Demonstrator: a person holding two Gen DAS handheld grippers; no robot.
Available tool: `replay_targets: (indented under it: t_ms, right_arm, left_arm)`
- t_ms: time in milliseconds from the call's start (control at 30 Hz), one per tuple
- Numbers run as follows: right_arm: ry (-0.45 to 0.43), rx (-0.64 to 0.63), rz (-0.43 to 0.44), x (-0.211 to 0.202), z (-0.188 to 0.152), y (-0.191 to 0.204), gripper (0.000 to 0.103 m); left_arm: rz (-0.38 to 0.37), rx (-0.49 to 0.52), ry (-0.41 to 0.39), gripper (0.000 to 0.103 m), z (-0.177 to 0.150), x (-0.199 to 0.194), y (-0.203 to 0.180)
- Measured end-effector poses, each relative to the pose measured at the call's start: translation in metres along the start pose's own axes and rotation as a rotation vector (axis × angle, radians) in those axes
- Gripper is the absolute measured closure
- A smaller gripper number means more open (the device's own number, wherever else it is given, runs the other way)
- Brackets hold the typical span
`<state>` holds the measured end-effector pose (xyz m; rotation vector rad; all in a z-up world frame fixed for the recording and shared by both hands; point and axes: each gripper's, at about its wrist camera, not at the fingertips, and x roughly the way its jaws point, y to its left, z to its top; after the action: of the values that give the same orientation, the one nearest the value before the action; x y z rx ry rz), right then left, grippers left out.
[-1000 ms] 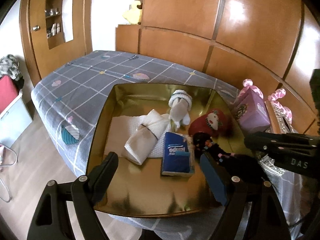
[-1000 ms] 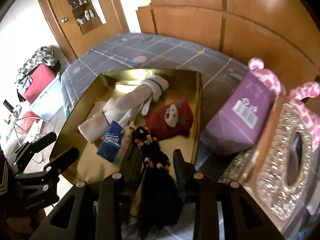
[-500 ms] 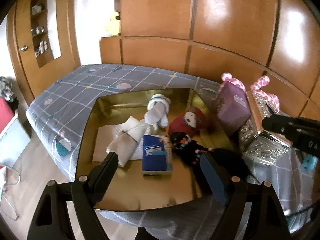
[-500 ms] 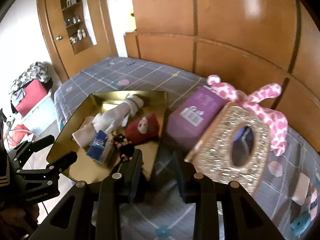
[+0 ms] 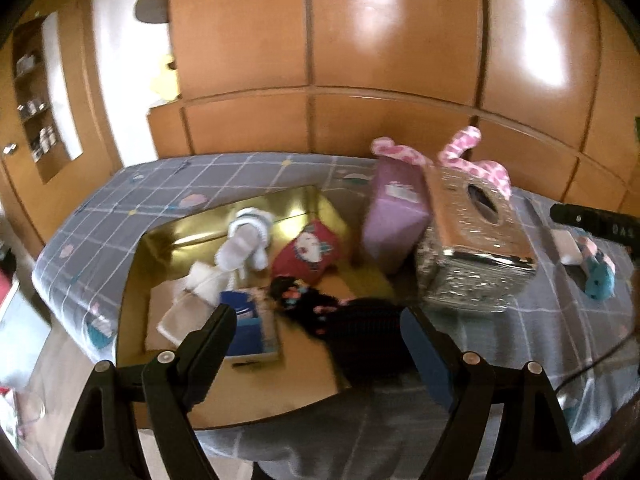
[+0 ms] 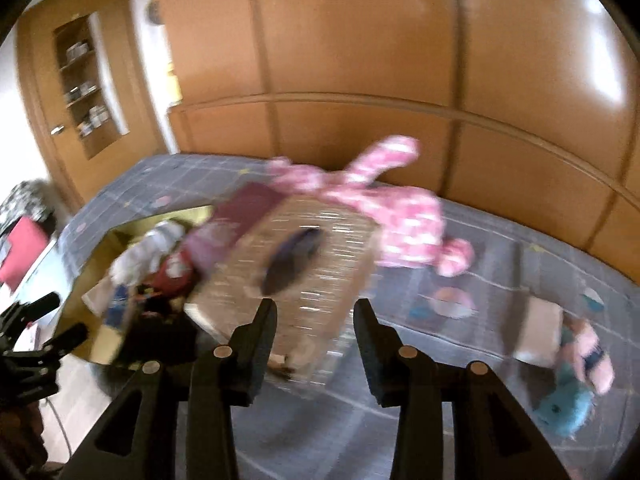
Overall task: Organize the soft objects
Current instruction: 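Move both grippers back toward the white pad and blue plush toy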
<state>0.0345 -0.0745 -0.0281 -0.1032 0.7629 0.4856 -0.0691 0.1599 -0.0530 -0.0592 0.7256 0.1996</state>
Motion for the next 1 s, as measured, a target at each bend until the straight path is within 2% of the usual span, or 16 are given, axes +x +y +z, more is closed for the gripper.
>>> replay_targets:
  t_ms: [500, 600, 700, 733, 800, 1000]
  right_arm:
    - [-0.037, 0.35, -0.356, -0.046, -0.045, -0.189, 0.063]
    - [-0.059, 0.439, -0.442, -0.055, -0.061, -0.226, 0.063]
    - [-0.094, 0.579, -0.517, -0.067, -0.084, -0.259, 0.063]
    - [-0.094, 0.669, -0.518, -0.071, -0.092, -0.273, 0.063]
    - [-0.138, 0.766, -0.494, -0.081, -0.1, -0.287, 0.063]
    - [-0.148, 0.856, -0.46, -0.085, -0.109, -0.3, 0.063]
  left_arm:
    - [-0.14, 0.22, -0.011, 0.019, 0.014, -0.003, -0.092]
    - [-0.176, 0.264, -0.012, 0.019, 0.02, -0.004, -0.113]
    - [-0.224, 0.296, -0.006, 0.019, 0.025, -0.005, -0.133]
    - [-0.24, 0.305, -0.003, 0.019, 0.027, -0.004, -0.14]
    - [-0.281, 0.328, 0.009, 0.019, 0.031, -0.002, -0.157]
    - [-0.38, 0.396, 0.057, 0.019, 0.038, 0.012, -0.215]
